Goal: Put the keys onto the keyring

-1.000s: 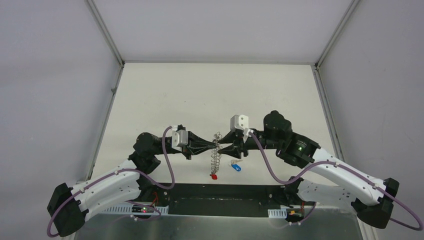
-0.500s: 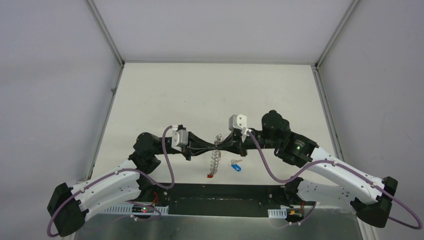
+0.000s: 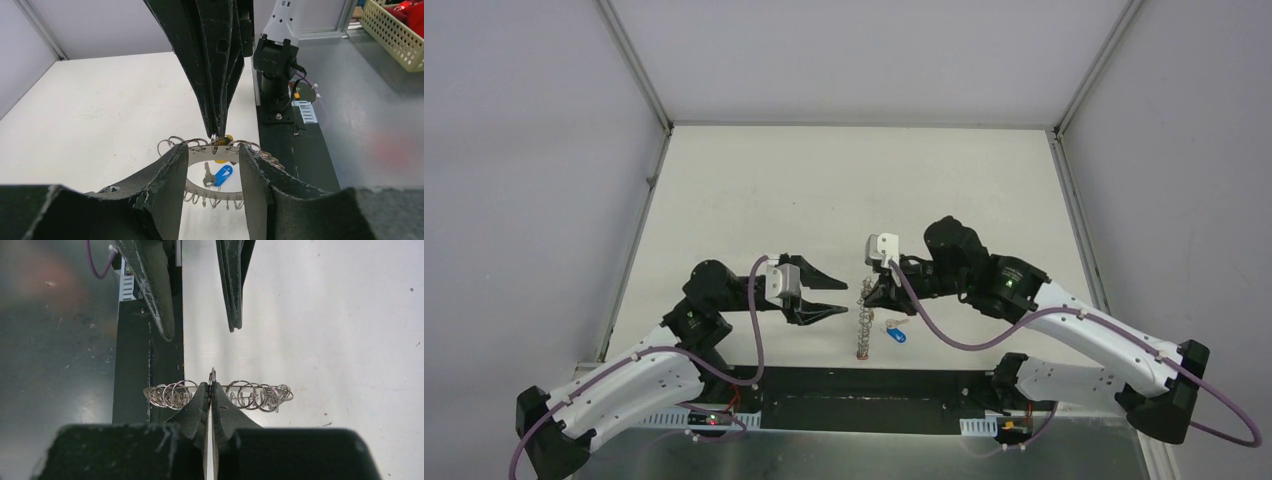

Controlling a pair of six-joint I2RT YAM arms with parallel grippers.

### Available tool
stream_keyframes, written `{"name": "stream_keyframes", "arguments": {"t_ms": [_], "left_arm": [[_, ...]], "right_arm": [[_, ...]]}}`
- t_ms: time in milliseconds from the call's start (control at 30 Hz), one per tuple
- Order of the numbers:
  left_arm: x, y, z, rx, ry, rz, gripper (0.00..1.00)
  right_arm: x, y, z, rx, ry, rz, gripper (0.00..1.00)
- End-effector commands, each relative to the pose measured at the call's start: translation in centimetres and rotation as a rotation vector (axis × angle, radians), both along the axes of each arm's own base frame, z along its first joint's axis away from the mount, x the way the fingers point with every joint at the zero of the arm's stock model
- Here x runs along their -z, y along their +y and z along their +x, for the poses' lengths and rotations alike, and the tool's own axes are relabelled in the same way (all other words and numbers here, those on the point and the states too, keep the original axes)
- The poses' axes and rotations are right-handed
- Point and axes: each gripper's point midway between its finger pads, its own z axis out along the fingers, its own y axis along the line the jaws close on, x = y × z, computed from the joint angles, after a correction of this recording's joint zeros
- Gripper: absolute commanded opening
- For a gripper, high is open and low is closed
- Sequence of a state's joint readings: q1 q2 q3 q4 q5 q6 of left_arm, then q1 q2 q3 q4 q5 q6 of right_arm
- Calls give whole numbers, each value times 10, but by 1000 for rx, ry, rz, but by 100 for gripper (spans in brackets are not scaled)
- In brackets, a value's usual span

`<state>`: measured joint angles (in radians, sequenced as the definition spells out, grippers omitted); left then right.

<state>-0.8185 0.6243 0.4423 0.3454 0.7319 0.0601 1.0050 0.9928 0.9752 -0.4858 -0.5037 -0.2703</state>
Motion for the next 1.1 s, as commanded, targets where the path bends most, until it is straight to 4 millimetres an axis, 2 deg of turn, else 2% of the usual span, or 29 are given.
{"name": "stream_keyframes", "arguments": {"t_ms": [0, 267, 600, 833, 1067], "left_arm": [[6, 3, 3, -21, -22, 108, 44], [22, -8, 12, 2, 17, 209, 43], [31, -29, 19, 45, 42, 198, 40], [31, -36, 13, 85, 32, 176, 31], [39, -36, 8, 106, 44, 186, 29]], "right_arm": [[-16, -3, 4, -14, -43, -38, 0], [-4, -4, 6, -22, 10, -157, 0], [1, 0, 5, -21, 68, -204, 0], [3, 2, 8, -10, 66, -205, 0], [4, 2, 11, 4, 59, -204, 0]]}}
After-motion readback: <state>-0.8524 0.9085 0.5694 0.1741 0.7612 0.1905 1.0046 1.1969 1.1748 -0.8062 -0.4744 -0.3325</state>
